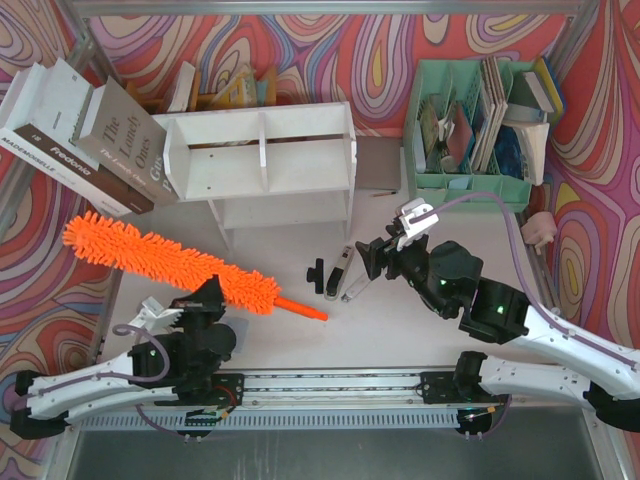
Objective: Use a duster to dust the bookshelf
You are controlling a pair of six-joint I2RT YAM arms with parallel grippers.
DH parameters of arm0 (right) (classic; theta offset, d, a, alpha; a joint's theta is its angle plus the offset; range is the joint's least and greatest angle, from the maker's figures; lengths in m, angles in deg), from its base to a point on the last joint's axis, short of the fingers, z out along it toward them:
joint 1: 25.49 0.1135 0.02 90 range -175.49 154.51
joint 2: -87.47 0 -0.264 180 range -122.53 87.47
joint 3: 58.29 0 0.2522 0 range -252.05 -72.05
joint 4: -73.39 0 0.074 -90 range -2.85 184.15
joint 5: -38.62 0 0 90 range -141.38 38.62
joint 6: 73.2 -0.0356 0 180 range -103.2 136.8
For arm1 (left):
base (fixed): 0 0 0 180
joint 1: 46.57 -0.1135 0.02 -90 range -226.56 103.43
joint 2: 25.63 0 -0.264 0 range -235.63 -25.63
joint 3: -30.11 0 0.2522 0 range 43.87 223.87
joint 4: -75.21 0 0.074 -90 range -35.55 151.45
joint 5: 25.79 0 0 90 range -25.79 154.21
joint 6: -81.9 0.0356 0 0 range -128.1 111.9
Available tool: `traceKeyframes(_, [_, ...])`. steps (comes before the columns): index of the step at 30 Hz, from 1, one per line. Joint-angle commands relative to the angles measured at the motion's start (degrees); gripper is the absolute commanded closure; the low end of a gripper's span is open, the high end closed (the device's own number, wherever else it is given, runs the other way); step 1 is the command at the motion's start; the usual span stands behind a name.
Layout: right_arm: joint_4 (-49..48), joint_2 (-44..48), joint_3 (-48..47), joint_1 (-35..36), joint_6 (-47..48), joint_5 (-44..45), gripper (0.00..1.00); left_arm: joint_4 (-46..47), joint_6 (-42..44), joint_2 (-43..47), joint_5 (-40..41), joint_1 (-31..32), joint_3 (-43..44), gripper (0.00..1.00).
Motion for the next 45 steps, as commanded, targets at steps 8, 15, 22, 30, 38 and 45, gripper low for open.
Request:
traceKeyframes(8, [0.15,-0.64,-0.22,-0.02,-1.94,1.15,0.36,-0.18,-2.19,3.02,6.26,-0.22,-5.92,0.99])
traceKeyframes(15, [0.27,-1.17,-0.09,-0.06,-2.3,1.27,0.36,-4.82,-8.5,2.18,2.54,-2.74,-6.96,0.94])
traceKeyframes(22, [0.28,-1.31,-0.1,-0.02,-2.44,1.26,0.36,-21.95,-31.81,-5.65,-4.86,-7.2,-4.85,0.86])
traceKeyframes(30, [0.37,-1.59,-0.05,-0.01,-2.48,1.27,0.36,-22.75,-38.98,-10.05,-5.96,-7.15,-5.57,0.78])
traceKeyframes(38, [0.12,-2.07,0.03,-0.02,-2.23,1.18,0.36,-17.93,-29.43,-7.68,-5.1,-7.16,-4.86,0.5])
traceKeyframes(45, [0.02,-2.06,0.0,-0.07,-1.96,1.19,0.36,-16.03,-24.65,-6.88,-4.26,-7.21,-3.51,0.29])
